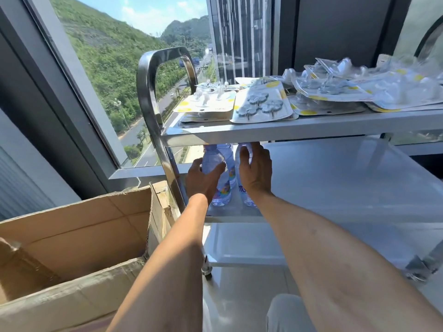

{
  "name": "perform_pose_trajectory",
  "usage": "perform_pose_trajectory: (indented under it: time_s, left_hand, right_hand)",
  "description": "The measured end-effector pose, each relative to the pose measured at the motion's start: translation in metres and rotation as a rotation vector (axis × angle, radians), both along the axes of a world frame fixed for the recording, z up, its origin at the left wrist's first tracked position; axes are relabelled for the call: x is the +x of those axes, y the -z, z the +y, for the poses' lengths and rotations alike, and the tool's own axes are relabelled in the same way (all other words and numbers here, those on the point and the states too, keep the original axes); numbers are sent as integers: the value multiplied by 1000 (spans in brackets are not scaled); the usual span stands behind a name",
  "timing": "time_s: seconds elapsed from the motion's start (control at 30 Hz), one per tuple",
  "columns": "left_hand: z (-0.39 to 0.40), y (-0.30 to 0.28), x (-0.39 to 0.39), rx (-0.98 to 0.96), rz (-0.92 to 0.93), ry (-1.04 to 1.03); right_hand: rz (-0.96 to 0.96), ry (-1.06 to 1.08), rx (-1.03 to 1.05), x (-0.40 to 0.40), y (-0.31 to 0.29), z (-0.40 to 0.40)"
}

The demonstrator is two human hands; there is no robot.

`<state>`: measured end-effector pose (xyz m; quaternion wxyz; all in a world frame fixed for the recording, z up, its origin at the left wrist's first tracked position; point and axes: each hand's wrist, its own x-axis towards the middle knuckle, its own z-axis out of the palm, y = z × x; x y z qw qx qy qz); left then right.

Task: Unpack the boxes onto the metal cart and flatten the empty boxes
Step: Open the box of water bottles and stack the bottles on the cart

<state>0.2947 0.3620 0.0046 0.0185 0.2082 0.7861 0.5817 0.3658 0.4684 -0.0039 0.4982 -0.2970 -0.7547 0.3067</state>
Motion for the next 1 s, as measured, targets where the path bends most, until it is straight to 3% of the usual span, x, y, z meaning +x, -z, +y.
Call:
perform_pose_trajectory:
  time_s: [0.2,0.37,0.6,0.8,1.0]
  left_hand:
    - [-5,-4,-6,-101,-20,53]
    - [-12,0,3,-143,-31,109]
    - [-7,8,1,-132,33,67]
    - [-8,13,-2,-79,-21,100]
    - [-8,15,-2,-61,-25,103]
  right_hand:
    - [-16,88,-87,18,24,4]
    - [-184,-58,-18,43,46,5]
    - [-70,-96,-128,30,47,6]
    - [-266,-160,-219,32,68,11]
    - [-248,-109,-248,28,68,5]
